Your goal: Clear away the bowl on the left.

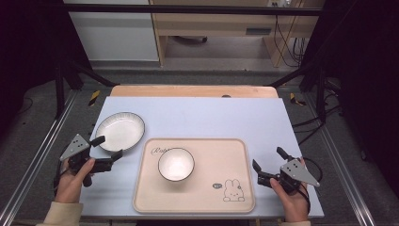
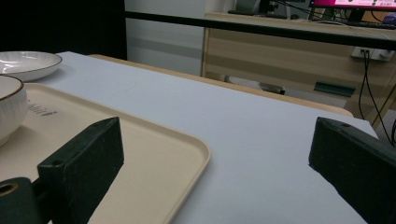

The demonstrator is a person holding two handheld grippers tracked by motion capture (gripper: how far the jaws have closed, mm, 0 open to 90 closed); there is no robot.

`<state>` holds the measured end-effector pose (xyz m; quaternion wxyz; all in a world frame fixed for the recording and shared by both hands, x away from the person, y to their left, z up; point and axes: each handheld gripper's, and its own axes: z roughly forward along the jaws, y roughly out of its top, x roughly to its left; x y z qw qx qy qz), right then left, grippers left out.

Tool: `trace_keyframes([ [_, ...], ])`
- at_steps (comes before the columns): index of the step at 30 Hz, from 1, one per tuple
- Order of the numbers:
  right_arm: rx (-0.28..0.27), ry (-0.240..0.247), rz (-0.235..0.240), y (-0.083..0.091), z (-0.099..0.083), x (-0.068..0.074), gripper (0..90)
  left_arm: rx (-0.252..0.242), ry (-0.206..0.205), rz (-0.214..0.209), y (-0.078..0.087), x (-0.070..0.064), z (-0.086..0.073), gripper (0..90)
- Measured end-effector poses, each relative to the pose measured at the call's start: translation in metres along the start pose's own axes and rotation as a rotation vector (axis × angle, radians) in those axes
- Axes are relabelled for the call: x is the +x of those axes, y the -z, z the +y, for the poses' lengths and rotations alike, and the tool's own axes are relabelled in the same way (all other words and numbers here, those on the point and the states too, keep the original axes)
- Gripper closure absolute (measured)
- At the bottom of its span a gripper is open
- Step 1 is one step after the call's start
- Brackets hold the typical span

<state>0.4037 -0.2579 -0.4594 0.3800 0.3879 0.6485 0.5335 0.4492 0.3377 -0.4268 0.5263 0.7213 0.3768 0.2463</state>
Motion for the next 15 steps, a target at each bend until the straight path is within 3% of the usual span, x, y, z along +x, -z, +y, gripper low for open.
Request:
trace_keyframes([
  [15, 0.004, -0.003, 0.0, 0.0, 0.0, 0.0, 3.4, 0.016, 0.021, 0.017, 0.0, 0.008, -0.014, 5.5],
])
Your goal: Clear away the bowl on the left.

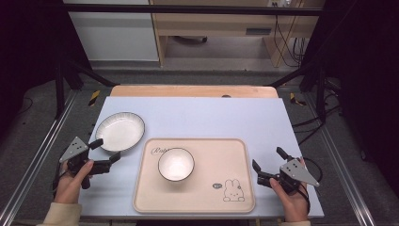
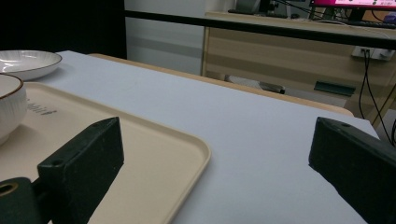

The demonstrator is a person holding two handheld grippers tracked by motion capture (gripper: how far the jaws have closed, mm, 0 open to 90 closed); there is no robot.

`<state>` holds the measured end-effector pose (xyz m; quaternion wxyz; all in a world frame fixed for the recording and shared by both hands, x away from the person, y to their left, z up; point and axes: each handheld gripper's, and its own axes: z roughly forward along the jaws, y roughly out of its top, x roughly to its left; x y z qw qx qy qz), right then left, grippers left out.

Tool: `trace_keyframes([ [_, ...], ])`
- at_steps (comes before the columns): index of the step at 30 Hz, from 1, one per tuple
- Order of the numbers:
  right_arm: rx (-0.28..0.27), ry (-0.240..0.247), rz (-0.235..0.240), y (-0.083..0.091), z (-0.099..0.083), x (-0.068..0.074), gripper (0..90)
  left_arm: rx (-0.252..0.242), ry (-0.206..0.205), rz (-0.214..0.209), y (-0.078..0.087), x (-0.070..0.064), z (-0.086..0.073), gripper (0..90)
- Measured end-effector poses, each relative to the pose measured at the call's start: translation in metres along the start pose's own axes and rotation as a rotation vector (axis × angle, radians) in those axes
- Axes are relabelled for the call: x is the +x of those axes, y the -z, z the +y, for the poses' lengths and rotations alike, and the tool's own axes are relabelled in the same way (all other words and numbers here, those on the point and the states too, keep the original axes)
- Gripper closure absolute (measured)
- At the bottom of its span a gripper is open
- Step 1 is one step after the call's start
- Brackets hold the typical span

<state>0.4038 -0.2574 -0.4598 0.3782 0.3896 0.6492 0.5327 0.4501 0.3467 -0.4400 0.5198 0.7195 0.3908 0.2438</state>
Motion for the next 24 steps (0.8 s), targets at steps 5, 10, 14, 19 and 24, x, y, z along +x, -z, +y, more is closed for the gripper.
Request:
trace_keyframes([
  [5, 0.005, -0.001, 0.001, 0.0, 0.0, 0.0, 3.4, 0.014, 0.009, 0.004, 0.0, 0.003, -0.005, 5.6],
  [10, 0.005, 0.0, 0.002, -0.001, 0.0, 0.001, 3.4, 0.048, -0.003, 0.016, 0.0, 0.004, -0.01, 5.7],
  [14, 0.006, -0.001, 0.003, 0.0, 0.0, 0.001, 3.4, 0.068, -0.005, 0.027, -0.002, 0.005, -0.013, 5.7],
  [19, 0.006, -0.001, 0.002, -0.001, 0.0, 0.0, 3.4, 0.086, -0.008, 0.03, -0.003, 0.007, -0.015, 5.7],
  [24, 0.004, -0.004, 0.003, -0.001, 0.0, 0.001, 3.4, 0.088, -0.007, 0.034, -0.003, 0.008, -0.016, 5.7],
])
